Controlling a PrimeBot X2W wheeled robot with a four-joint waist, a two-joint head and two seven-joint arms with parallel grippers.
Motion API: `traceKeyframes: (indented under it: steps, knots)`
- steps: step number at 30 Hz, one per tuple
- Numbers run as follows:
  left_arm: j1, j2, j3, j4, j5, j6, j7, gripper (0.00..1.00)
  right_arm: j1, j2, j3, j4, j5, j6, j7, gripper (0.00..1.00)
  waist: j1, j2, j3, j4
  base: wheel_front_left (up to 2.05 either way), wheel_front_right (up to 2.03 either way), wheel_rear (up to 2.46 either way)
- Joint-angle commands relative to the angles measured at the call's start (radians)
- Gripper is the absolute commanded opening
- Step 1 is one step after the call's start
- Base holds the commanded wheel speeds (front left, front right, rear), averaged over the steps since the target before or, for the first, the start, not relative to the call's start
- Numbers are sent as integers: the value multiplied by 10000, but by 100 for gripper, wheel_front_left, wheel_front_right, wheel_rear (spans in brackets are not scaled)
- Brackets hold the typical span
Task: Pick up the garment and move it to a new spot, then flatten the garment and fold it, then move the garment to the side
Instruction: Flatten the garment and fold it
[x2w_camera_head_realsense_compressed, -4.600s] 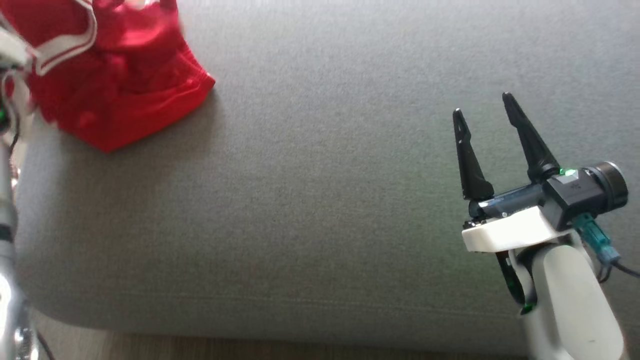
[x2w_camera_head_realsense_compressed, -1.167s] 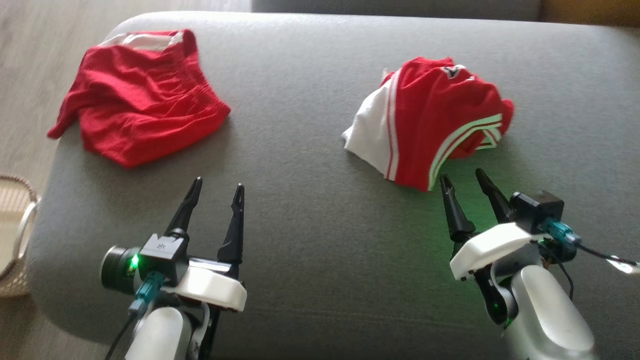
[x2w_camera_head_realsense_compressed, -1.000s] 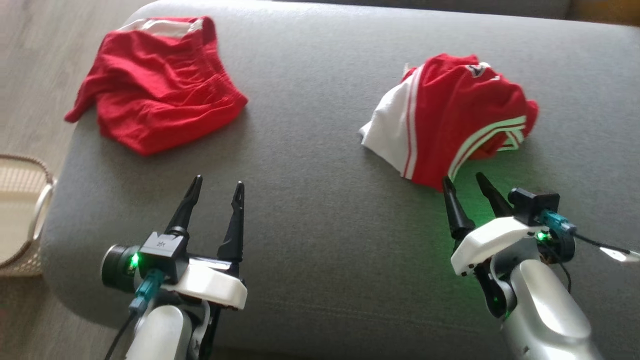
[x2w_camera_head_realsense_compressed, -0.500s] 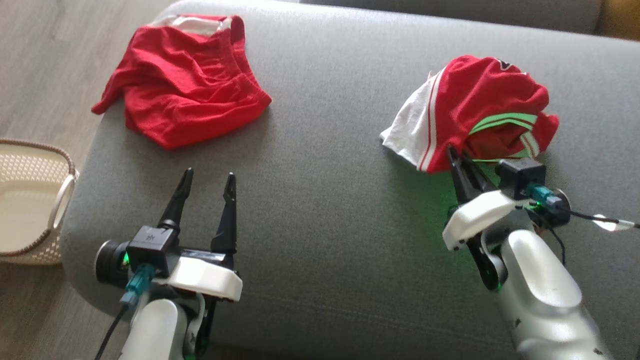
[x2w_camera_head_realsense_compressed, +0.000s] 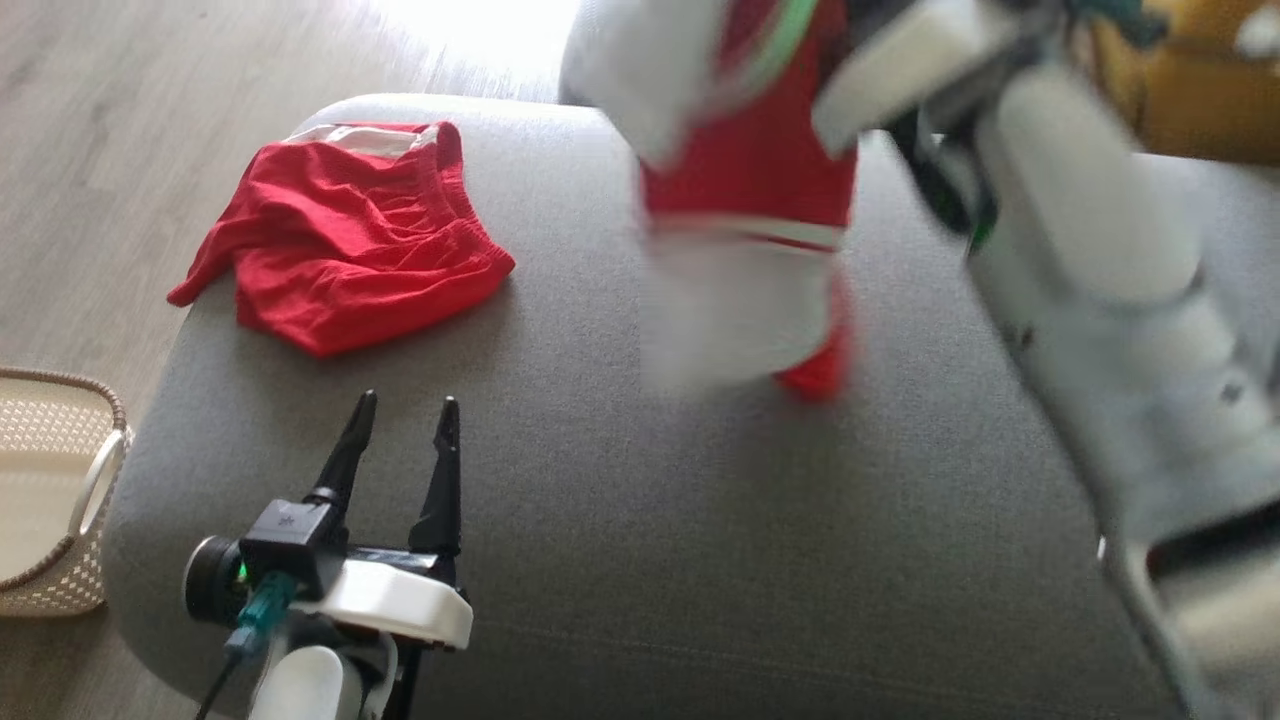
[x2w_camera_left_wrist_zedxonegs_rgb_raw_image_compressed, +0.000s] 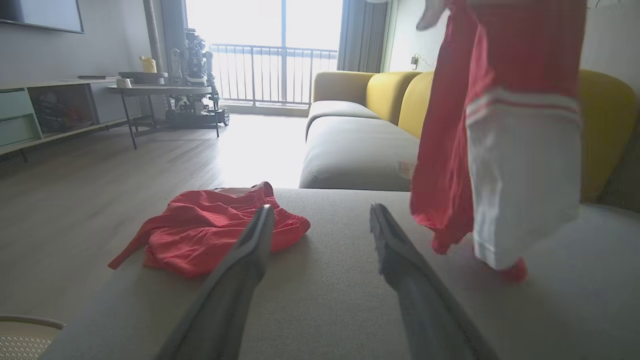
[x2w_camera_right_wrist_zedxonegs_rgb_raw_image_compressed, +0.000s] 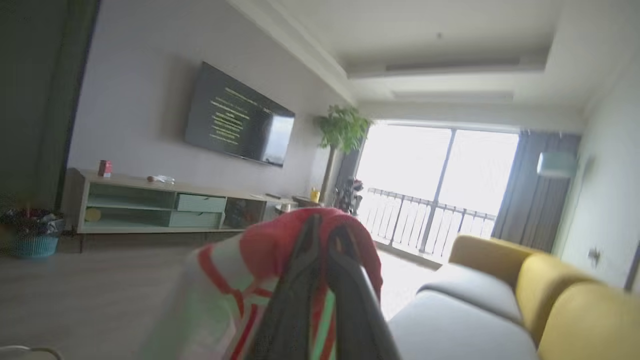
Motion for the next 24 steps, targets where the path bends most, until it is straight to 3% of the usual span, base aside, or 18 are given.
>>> traceKeyframes:
  steps: [1,5,12,13,18,19,24]
  knots:
    - [-335,-33,423,-385,-139,30,-91,100,-1090,98,49,-138,-579,-2,-265,0,1,-1,-45,-31,0,0,0]
    - [-259,-49,398,-409,-188,74,-91,100,-1629,-185,-50,392,-894,-2,-409,0,1,-1,-73,-15,0,0,0]
    - [-213,-58,546,-495,-274,106,-91,100,-588,-1774,-758,1200,-1190,-2,-468,0,1,-1,248,-228,0,0,0]
    - [-213,-58,546,-495,-274,106,-91,100,-588,-1774,-758,1200,-1190,-2,-468,0,1,-1,248,-228,0,0,0]
    - [-411,-60,529,-588,-263,116,-91,100,439,-2391,-2729,3579,-707,-2,577,0,1,-1,633,-598,0,0,0]
    - [-497,-60,494,-575,-250,89,-91,100,492,-2599,-3255,4095,-884,-2,686,100,1,-1,714,-651,0,0,0]
    - [-813,-61,344,-535,-274,109,-91,100,455,-2944,-5183,5758,-2146,-2,962,100,1,-1,964,-914,0,0,0]
